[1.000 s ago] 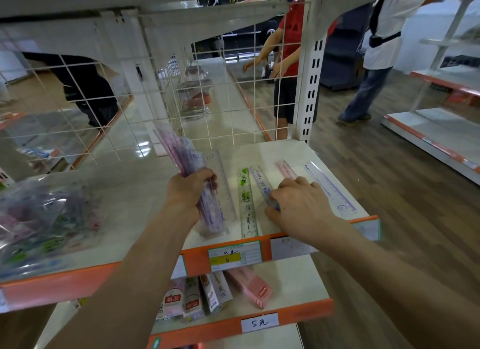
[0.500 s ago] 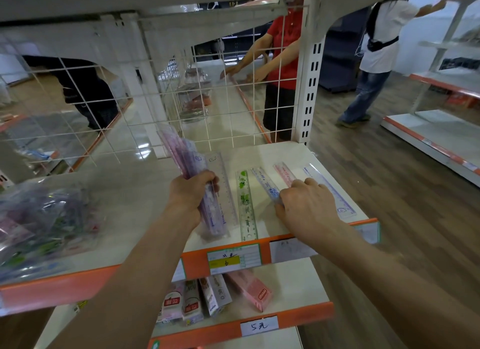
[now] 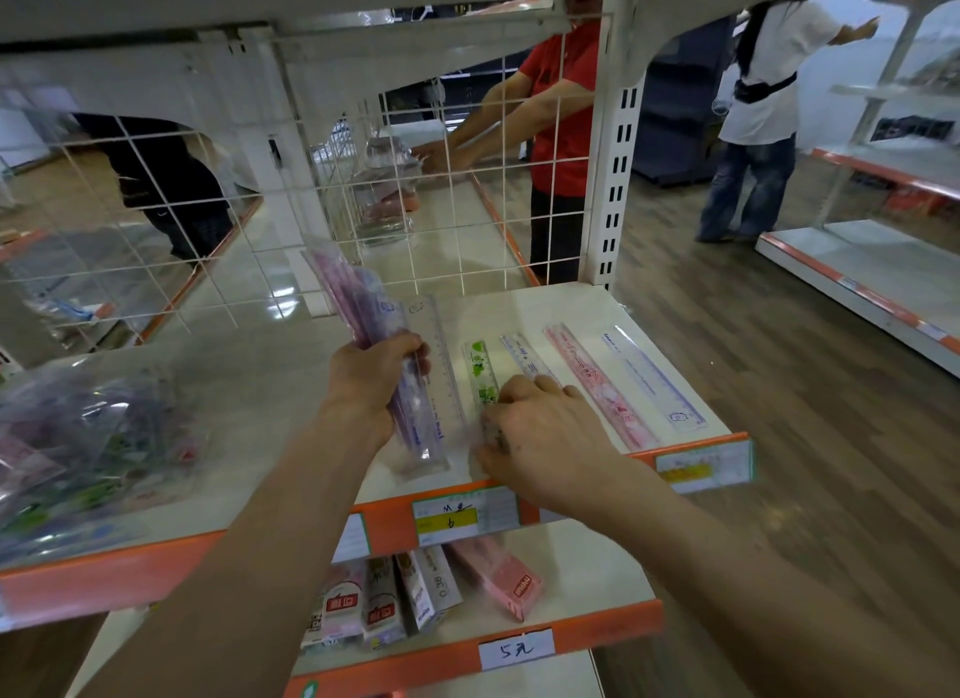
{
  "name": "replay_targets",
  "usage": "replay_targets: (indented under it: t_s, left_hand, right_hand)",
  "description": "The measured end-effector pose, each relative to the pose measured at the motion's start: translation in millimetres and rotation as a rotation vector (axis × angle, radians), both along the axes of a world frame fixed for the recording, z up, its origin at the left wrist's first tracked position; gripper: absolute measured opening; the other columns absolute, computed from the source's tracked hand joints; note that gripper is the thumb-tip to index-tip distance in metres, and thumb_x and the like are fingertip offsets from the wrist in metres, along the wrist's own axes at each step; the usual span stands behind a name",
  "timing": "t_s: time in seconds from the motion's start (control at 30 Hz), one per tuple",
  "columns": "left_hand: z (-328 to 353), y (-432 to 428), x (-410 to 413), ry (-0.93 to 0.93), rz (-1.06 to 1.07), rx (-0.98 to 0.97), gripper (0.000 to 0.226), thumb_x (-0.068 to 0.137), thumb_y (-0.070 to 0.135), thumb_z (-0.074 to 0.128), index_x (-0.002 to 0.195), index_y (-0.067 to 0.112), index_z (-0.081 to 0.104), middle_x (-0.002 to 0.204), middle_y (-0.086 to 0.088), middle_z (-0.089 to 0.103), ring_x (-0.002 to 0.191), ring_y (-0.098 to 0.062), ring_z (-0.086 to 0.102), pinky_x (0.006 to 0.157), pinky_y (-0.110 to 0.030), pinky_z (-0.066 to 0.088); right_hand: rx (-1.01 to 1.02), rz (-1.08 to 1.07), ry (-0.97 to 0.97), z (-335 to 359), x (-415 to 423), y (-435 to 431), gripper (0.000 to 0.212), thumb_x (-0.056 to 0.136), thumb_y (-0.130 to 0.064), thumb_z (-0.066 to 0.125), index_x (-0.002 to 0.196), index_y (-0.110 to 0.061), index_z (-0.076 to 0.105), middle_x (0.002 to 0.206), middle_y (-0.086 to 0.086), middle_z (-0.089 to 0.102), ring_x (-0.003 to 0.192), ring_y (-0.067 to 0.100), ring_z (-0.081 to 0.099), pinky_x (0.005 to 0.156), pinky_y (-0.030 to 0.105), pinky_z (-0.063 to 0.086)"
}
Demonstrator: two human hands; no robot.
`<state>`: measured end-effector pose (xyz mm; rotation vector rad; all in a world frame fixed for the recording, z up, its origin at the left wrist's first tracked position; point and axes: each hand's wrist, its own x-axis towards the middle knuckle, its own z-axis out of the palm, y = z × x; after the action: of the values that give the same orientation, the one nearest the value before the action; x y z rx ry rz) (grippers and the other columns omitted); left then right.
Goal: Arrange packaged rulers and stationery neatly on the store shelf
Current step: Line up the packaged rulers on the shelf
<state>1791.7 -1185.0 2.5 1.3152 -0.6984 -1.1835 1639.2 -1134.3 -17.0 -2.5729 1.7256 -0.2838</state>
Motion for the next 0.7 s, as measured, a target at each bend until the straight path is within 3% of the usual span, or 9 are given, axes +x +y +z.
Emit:
replay_targets:
  t_s: [0.23,0.33,0.43,0.5,0.57,0.63,0.7]
  left_hand:
    - [0,2,-3,-0.001,-0.017,0.015,0.011,0.084,-0.003,0.058,0.078,0.006,0.060,0.049,-0.001,0.061,0.040,-0.009,0.056,0.043,-0.020,0.049]
    - [1,3,-7,-0.005,-0.034,0.020,0.009,0.084,-0.002,0.059,0.080,0.005,0.061,0.055,-0.003,0.061,0.042,-0.010,0.056,0.045,-0.020,0.050]
    - [0,4,-11,0.003,-0.060,0.011,0.006,0.083,-0.004,0.060,0.083,0.002,0.061,0.054,-0.003,0.062,0.043,-0.011,0.056,0.044,-0.020,0.049]
    - [0,8,-19,0.023,-0.096,0.006,0.009,0.083,-0.005,0.061,0.079,0.003,0.062,0.051,-0.002,0.063,0.042,-0.010,0.056,0.043,-0.018,0.048]
    - [1,11,-29,0.051,-0.137,0.008,0.014,0.083,-0.005,0.062,0.074,0.005,0.062,0.051,-0.002,0.063,0.042,-0.011,0.056,0.043,-0.018,0.047]
    - [0,13,-40,0.071,-0.175,0.014,0.014,0.082,-0.005,0.063,0.073,0.006,0.062,0.052,-0.003,0.063,0.044,-0.012,0.056,0.045,-0.020,0.048]
    - [1,12,-48,0.086,-0.207,0.015,0.011,0.082,-0.004,0.064,0.076,0.005,0.063,0.055,-0.005,0.064,0.049,-0.015,0.058,0.051,-0.025,0.051]
  right_hand:
    - [-0.039,-0.032,0.001,3,-3,7,0.033,0.092,-0.038,0.044,0.105,-0.014,0.061,0.116,0.005,0.052,0.104,0.026,0.049,0.086,0.034,0.035]
    - [-0.138,-0.127,0.046,8,-12,5,0.032,0.095,-0.034,0.041,0.110,-0.014,0.060,0.119,0.007,0.051,0.106,0.028,0.048,0.089,0.038,0.035]
    - [-0.109,-0.186,0.084,7,-27,2,0.030,0.096,-0.030,0.038,0.105,-0.013,0.061,0.115,0.006,0.053,0.105,0.028,0.049,0.086,0.036,0.034]
    - [-0.128,-0.162,-0.052,4,-33,0,0.028,0.096,-0.029,0.038,0.095,-0.014,0.062,0.104,0.005,0.057,0.096,0.025,0.053,0.078,0.033,0.035]
    - [-0.108,-0.203,-0.420,10,-36,-2,0.029,0.095,-0.028,0.043,0.083,-0.009,0.061,0.085,0.006,0.060,0.079,0.023,0.056,0.066,0.031,0.038]
    - [0.113,-0.228,-0.784,20,-37,-2,0.033,0.092,-0.034,0.050,0.080,-0.007,0.063,0.076,0.006,0.064,0.070,0.018,0.059,0.065,0.029,0.044]
    - [0.259,-0.210,-0.896,27,-36,1,0.029,0.089,-0.038,0.057,0.083,-0.012,0.068,0.075,-0.002,0.069,0.068,0.008,0.063,0.067,0.022,0.050]
